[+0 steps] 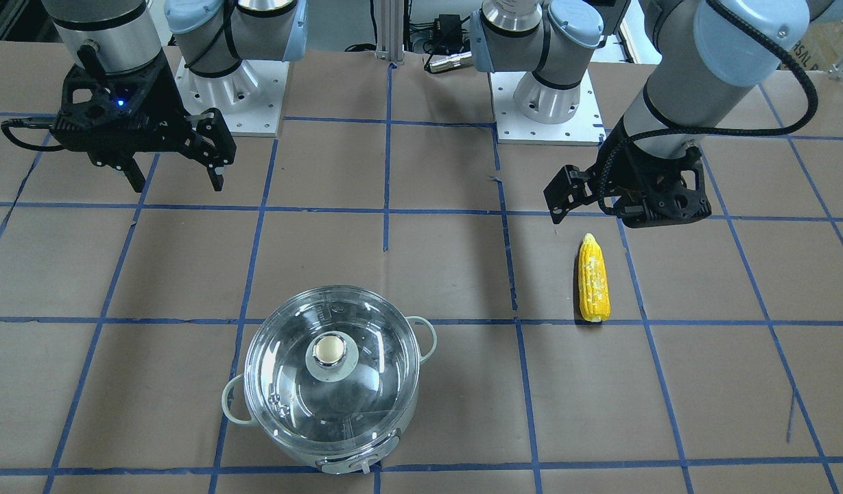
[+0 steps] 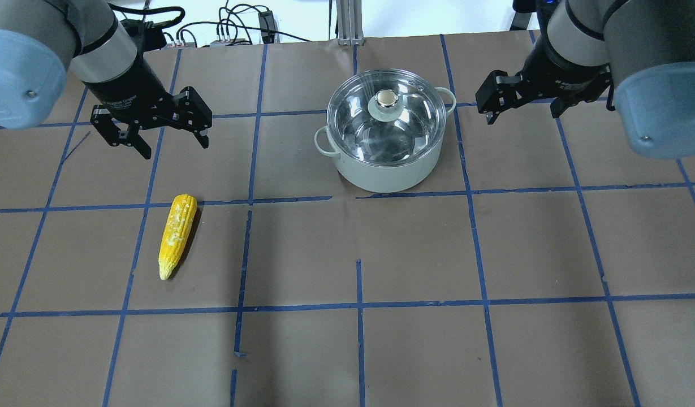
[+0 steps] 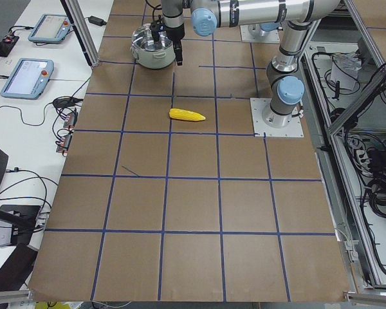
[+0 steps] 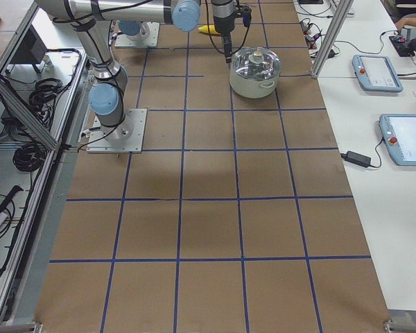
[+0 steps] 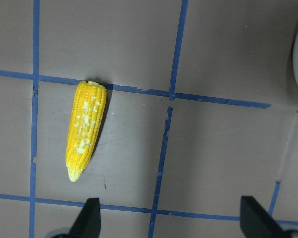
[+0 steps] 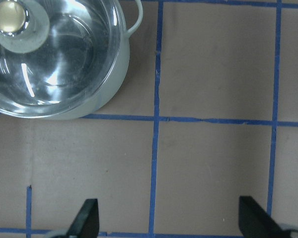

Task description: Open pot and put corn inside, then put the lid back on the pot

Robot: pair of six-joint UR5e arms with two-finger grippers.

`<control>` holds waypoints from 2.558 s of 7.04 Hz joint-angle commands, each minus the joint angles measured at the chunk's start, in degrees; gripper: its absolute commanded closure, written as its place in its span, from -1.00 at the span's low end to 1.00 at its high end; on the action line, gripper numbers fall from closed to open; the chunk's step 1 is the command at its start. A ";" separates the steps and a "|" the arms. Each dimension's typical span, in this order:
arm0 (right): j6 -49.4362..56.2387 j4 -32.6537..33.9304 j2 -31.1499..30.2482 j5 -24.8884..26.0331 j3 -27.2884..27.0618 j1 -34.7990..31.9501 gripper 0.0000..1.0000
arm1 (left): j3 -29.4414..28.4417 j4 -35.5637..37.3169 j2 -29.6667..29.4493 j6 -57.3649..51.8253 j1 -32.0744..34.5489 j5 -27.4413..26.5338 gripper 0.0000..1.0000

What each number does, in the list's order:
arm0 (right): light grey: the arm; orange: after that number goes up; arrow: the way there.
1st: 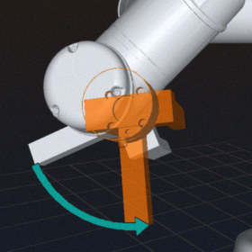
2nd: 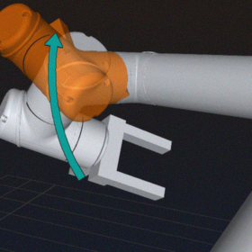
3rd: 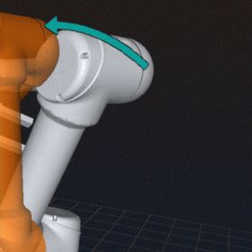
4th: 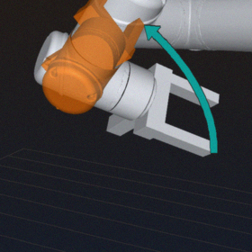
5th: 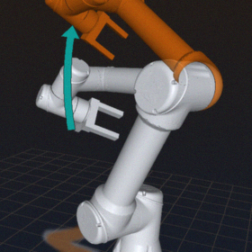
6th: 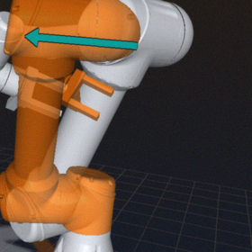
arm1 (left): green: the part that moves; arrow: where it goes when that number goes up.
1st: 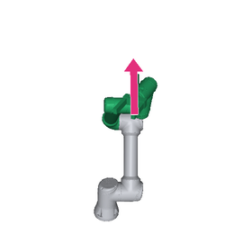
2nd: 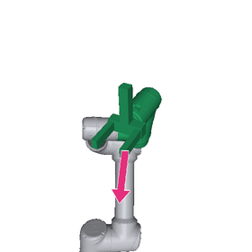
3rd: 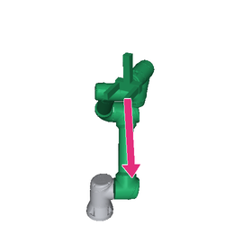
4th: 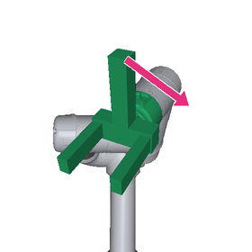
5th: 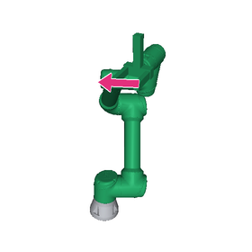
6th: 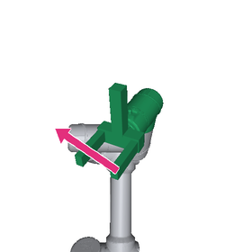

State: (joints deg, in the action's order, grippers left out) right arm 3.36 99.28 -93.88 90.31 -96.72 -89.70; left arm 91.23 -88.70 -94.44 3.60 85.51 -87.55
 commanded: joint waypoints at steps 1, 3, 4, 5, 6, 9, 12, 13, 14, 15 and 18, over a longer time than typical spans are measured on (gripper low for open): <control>0.07 -6.53 0.01 0.74 1.96 0.05 -0.99 | 0.00 0.02 0.13 0.00 0.00 0.27 -1.00; -0.11 -6.47 -0.34 0.83 1.28 0.05 -0.99 | 0.35 0.19 -0.21 -0.26 0.00 0.27 -1.00; -0.11 -6.39 0.09 0.83 1.19 -0.03 -0.99 | 0.09 0.46 0.04 -0.52 0.00 0.01 -1.00; -0.11 -6.38 0.10 0.83 1.19 -0.03 -0.99 | 0.78 0.37 0.74 -0.53 0.09 0.18 -1.00; -0.11 -6.38 0.10 0.83 1.19 -0.03 -0.99 | 1.40 0.37 0.75 -0.53 0.09 0.27 -1.00; -1.16 -5.16 0.80 0.13 0.83 -0.12 -0.99 | 1.14 -0.33 1.45 -0.79 0.09 -4.00 -1.00; -3.35 5.01 9.03 0.39 3.11 -3.53 -0.99 | 1.06 -0.07 1.19 -0.09 0.62 -4.48 -1.00; -5.36 5.13 12.89 0.22 6.08 -5.55 -0.99 | 0.01 0.28 0.49 -0.09 0.36 -0.30 -1.00; -10.17 5.30 15.54 0.04 8.55 -7.66 -0.99 | 0.35 0.02 0.75 0.00 0.18 -0.26 -1.00; -10.91 5.04 18.96 0.65 12.40 -8.29 -0.99 | 0.35 0.11 0.75 0.18 0.18 0.01 -1.00; -3.81 4.95 27.76 -0.13 20.77 -10.22 -0.90 | 0.79 0.28 1.01 0.18 0.09 -0.43 -1.00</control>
State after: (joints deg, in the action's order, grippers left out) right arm -2.76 104.04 -69.63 90.50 -78.86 -99.15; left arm 91.91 -88.44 -93.59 3.77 85.64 -87.67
